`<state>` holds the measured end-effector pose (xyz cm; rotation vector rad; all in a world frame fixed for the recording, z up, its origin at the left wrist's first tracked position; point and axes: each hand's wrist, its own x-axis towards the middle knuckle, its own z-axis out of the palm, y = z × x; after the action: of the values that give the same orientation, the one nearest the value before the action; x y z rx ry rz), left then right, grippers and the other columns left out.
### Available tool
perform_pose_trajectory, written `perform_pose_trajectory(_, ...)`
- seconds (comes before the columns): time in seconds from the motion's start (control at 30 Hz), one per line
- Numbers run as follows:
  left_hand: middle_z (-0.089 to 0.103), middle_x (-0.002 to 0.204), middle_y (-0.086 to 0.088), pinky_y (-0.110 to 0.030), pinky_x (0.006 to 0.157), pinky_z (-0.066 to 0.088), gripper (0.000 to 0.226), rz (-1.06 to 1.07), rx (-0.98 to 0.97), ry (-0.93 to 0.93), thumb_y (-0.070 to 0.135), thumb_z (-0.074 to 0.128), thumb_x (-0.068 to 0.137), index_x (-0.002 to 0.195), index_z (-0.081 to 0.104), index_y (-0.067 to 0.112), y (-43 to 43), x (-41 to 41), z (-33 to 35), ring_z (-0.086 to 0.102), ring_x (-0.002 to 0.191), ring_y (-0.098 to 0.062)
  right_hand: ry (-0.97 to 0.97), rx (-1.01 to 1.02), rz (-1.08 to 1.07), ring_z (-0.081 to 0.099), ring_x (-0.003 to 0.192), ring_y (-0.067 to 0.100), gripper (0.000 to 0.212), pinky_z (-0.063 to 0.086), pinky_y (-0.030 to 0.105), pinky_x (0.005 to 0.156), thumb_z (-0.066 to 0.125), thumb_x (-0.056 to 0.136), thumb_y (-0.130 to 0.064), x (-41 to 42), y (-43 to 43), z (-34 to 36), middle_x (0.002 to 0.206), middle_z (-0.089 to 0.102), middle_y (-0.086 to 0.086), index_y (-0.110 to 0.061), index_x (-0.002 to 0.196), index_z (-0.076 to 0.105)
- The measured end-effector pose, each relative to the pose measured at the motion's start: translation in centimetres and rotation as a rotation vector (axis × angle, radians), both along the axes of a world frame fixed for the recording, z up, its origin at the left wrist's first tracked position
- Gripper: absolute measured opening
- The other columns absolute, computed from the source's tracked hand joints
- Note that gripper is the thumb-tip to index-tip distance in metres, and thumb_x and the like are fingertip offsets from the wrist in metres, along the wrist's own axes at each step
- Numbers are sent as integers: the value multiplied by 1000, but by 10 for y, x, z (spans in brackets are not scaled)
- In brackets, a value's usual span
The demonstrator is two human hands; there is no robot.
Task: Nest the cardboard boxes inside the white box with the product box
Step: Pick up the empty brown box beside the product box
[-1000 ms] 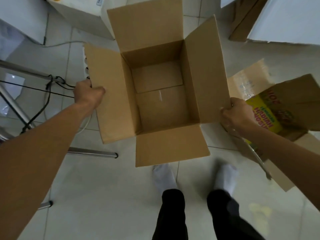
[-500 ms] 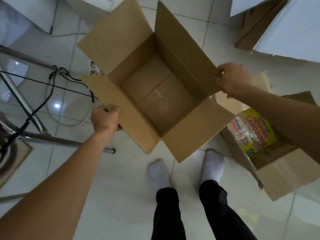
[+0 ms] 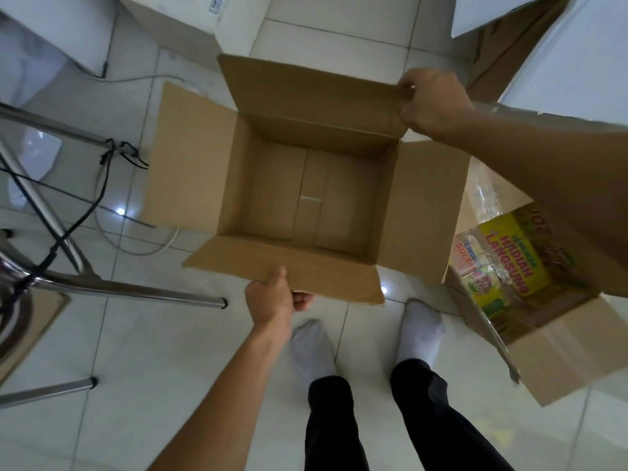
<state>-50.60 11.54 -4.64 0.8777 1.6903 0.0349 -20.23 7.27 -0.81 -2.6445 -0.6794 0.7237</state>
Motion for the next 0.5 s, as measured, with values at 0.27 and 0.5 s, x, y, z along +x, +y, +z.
perform_pose_trajectory(0.27,68,88,-12,-25,38,48,28,113,-35,96,31,65,84,98,57,7,-14,-3,6,67,59,-25,-116,122,-176,49,118,28,73,47,31,80,62,78,-2,-42,-45,-10,141,40,14,-23,140,29)
perform_pose_trajectory(0.5,64,106,-15,-31,51,54,18,274,134,115,10,58,87,105,59,8,57,-22,2,65,90,-30,-10,-232,-441,53,111,41,64,47,49,82,60,80,-28,-93,-129,-34,130,50,20,-12,136,32)
